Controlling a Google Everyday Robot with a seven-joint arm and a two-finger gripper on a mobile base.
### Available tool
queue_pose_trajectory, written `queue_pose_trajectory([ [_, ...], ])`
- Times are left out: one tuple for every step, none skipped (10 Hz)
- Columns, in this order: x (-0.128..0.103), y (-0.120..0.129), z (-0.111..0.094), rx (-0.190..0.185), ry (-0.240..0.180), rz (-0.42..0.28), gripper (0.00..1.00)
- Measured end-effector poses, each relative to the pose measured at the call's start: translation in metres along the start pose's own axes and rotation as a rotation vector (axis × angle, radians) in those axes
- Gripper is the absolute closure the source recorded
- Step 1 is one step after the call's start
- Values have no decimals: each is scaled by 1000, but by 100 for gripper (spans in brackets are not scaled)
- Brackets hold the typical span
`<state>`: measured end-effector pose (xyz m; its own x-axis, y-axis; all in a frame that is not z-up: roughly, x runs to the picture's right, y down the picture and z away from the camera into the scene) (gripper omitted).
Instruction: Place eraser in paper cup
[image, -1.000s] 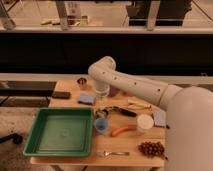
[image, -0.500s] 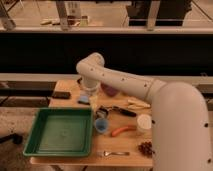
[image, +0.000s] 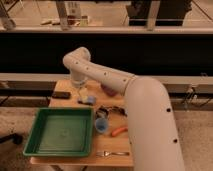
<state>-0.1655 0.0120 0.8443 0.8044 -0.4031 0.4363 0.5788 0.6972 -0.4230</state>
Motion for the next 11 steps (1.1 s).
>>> queue_pose_trajectory([
  [-2,-16,7,12,3,-27,20],
  [-1,-24,12,19,3,-26,20],
  [-1,-29,14,27,2,-24,20],
  [-6,-32,18,34,2,-25,20],
  [-21,-39,24,41,0,-22,20],
  [-31,-45,28,46,7,-11,20],
  [-42,-53,33,51,18,21,20],
  [-47,-56,37,55,26,39,20],
  [-52,-62,41,60,33,52,20],
  [-58,-67,43,64,26,56,20],
  [-60,-73,44,70,13,69,20],
])
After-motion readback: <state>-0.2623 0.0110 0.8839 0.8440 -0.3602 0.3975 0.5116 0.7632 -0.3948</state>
